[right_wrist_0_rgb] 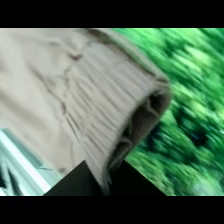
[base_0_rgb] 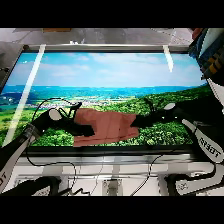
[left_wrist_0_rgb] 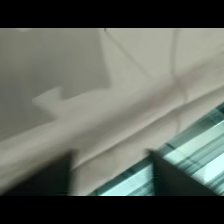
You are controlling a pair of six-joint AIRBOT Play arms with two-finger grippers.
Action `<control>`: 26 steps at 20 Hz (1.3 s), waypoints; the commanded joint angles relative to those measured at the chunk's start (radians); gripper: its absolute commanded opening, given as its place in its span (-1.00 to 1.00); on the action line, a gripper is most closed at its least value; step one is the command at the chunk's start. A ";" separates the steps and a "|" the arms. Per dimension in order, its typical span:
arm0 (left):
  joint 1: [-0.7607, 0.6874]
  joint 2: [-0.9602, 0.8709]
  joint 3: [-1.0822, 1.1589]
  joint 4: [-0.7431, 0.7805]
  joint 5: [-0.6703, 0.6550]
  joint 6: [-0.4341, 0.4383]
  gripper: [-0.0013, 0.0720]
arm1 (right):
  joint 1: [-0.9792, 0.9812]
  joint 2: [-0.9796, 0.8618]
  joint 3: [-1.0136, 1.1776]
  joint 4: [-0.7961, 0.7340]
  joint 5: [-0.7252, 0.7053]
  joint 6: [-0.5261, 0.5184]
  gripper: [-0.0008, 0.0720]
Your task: Fold the clothes and pants, and hang the long-sleeved shirts on hangers.
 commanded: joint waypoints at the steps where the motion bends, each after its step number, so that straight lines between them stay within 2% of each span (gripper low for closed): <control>1: 0.000 0.000 0.024 0.040 -0.029 0.008 -0.52 | -0.039 0.029 0.128 0.027 0.079 0.008 -0.93; 2: 0.000 0.001 0.058 0.084 -0.063 0.009 -0.95 | -0.067 0.051 0.156 0.024 0.077 0.020 -0.93; 6: 0.000 0.022 0.284 0.350 -0.189 0.014 -0.95 | -0.254 0.161 0.245 -0.003 0.053 0.068 -0.93; 9: 0.000 0.088 0.433 0.462 -0.196 0.014 -0.95 | -0.464 0.252 0.273 -0.067 0.007 0.127 -0.93; 13: 0.000 0.211 0.482 0.464 -0.175 0.014 -0.95 | -0.785 0.331 0.274 -0.219 -0.033 0.301 -0.93; 17: 0.000 0.256 0.482 0.464 -0.172 0.014 -0.95 | -1.041 0.349 0.271 -0.435 0.106 0.505 -0.93; 20: 0.000 0.250 0.480 0.463 -0.145 0.014 -0.95 | -1.119 0.349 0.271 -0.710 0.242 0.665 -0.93; 22: 0.000 0.248 0.480 0.463 -0.146 0.014 -0.95 | -1.137 0.355 0.271 -0.879 0.304 0.692 -0.93; 26: 0.000 0.247 0.480 0.463 -0.142 0.014 -0.95 | -1.139 0.418 0.271 -0.989 0.333 0.767 -0.93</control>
